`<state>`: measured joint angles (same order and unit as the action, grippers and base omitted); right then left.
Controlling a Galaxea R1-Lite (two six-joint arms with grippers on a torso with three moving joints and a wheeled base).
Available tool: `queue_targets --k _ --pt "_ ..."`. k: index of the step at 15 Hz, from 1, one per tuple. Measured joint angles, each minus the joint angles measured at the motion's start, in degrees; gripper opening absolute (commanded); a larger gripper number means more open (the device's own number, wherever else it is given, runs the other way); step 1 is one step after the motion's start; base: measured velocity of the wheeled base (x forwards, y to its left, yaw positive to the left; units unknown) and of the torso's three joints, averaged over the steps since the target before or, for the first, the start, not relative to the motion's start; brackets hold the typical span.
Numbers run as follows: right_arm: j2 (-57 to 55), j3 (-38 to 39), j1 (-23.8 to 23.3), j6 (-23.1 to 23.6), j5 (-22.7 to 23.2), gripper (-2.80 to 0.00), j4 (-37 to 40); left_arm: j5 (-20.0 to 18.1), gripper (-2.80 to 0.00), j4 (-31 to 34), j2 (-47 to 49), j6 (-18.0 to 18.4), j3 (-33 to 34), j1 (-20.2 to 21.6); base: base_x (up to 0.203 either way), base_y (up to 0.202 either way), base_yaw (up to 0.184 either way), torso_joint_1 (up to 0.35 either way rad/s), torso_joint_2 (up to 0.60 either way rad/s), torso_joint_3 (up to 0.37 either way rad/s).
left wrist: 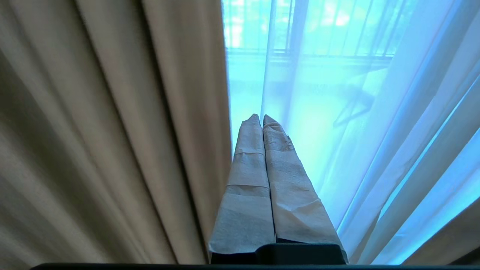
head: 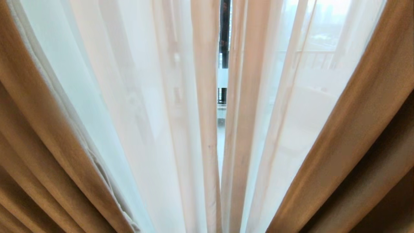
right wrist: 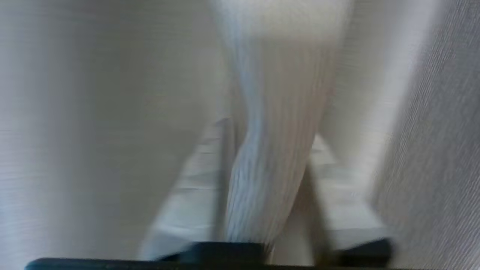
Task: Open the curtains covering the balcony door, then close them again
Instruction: Pull the outer curtains open on both sides
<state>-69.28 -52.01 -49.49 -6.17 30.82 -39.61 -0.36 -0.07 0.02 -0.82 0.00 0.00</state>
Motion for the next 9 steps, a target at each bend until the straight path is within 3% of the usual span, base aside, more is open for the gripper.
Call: queue_targets --k 9 --pt "10.0 8.2 -2.4 0.5 -0.6 0.0 0.1 0.0 -2.8 0.0 0.0 0.1 0.0 0.0 0.0 0.0 0.0 0.0 0.0 0.0"
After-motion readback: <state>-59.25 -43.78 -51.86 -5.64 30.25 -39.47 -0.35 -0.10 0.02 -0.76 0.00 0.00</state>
